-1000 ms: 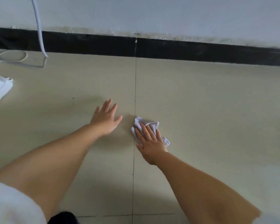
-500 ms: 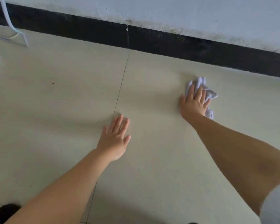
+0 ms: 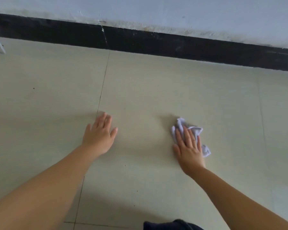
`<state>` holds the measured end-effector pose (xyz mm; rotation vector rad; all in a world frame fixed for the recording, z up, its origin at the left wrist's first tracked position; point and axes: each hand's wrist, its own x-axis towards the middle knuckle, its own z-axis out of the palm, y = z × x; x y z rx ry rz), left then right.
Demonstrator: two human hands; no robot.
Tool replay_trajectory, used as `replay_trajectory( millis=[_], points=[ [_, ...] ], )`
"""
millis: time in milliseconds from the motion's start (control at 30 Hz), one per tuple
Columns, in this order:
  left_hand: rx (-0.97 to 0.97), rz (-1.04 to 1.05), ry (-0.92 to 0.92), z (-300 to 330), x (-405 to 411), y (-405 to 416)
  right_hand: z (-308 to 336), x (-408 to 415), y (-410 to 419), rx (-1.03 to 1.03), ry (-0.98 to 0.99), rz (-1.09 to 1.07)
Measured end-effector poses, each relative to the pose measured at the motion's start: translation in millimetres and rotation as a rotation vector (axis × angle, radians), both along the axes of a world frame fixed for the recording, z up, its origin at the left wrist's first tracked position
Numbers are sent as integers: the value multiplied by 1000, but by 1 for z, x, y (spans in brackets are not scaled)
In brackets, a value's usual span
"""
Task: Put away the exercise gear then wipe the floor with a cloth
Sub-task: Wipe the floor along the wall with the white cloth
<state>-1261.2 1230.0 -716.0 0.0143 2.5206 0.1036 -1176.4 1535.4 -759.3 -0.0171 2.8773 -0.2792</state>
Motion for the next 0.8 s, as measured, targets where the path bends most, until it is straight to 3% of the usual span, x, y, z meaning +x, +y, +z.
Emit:
replay_trajectory(
  millis=[133,200,267,367,433,467,533,600,700,800],
  points=[
    [-28,25,30,-2,2,8,23,1,73,-114,-123,-880],
    [0,71,26,-4,3,13,25,-11,49,-148,-147,-1079],
    [29,121,15,-5,3,17,14,-18,-12,-116,-108,-889],
    [87,144,-7,-7,4,22,9,-11,-113,-40,-7,-225],
    [131,142,-4,-8,8,25,17,-6,-145,-88,-137,213],
    [143,142,5,-8,11,28,18,-8,-146,-149,-186,316],
    [132,140,4,-7,15,32,13,-7,-122,-174,-85,381],
    [85,105,-2,-5,20,36,4,6,-73,-136,-41,202],
    [61,-22,23,-2,23,51,4,27,38,-33,-49,-314],
    [63,-91,-25,-6,25,75,22,27,131,-69,-129,-831]
  ],
)
